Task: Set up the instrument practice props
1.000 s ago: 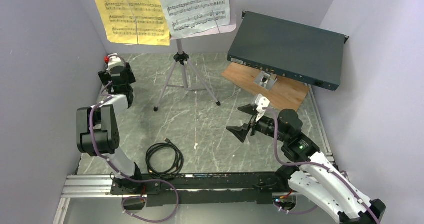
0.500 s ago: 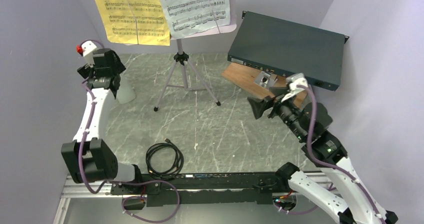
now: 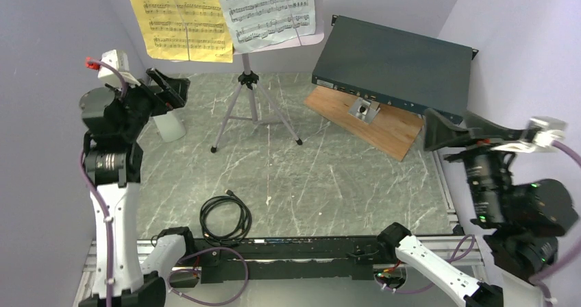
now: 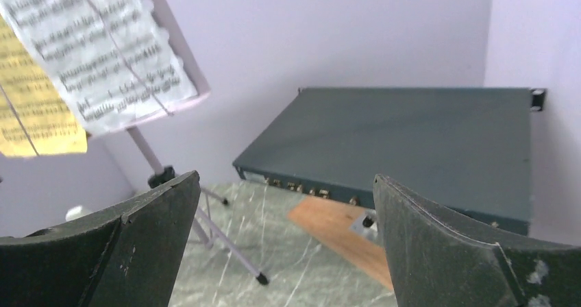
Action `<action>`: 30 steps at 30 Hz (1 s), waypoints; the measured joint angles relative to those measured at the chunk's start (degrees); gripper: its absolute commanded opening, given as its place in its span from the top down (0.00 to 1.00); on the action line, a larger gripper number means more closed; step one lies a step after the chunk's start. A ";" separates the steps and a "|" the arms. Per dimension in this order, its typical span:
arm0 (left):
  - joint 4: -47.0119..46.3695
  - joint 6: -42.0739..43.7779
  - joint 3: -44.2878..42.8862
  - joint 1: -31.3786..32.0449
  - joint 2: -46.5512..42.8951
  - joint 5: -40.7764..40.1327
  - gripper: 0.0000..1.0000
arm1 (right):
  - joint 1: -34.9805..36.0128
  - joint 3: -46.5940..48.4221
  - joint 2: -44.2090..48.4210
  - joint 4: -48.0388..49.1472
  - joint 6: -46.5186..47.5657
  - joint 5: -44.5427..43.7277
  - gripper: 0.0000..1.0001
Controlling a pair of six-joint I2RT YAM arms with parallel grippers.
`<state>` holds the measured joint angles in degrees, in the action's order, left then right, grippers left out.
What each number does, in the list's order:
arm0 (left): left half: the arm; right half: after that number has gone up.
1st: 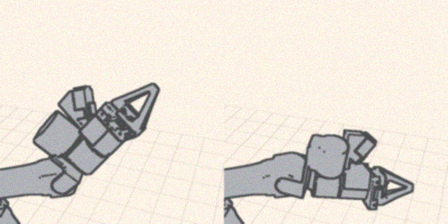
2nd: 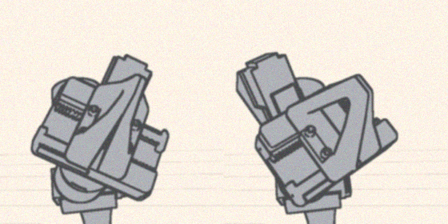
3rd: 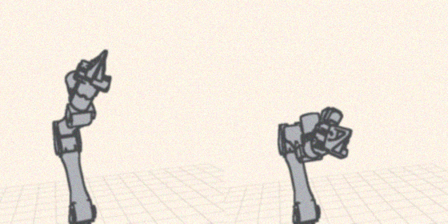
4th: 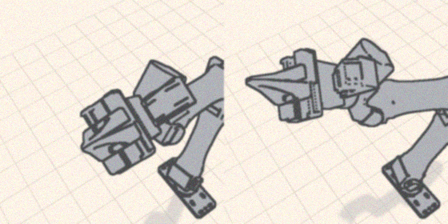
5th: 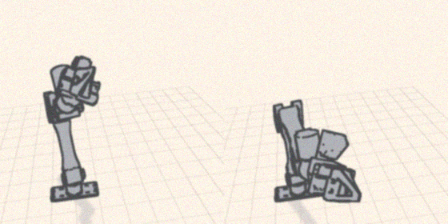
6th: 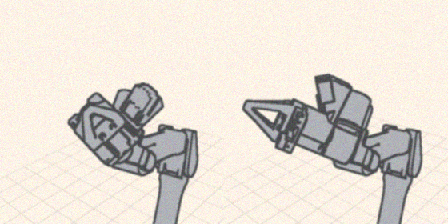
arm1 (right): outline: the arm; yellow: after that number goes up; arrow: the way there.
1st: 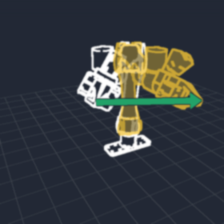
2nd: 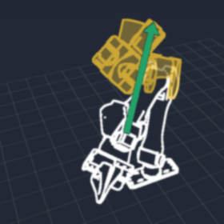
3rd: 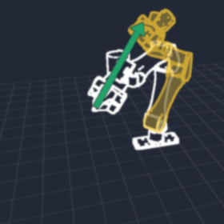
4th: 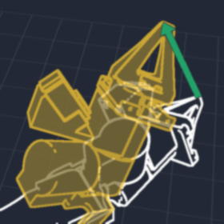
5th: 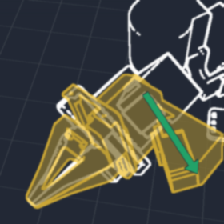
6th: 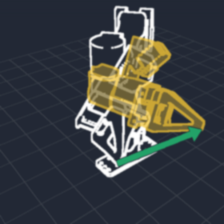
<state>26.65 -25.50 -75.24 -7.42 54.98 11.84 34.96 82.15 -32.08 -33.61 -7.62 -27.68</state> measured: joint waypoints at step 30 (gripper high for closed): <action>1.70 11.04 -14.91 12.55 -8.57 24.15 0.01 | 0.00 16.98 -0.02 -3.45 5.81 -11.58 0.00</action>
<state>28.36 -14.46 -90.15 5.13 46.41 35.99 34.96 99.13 -32.10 -37.06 -1.80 -39.27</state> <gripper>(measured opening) 0.995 0.994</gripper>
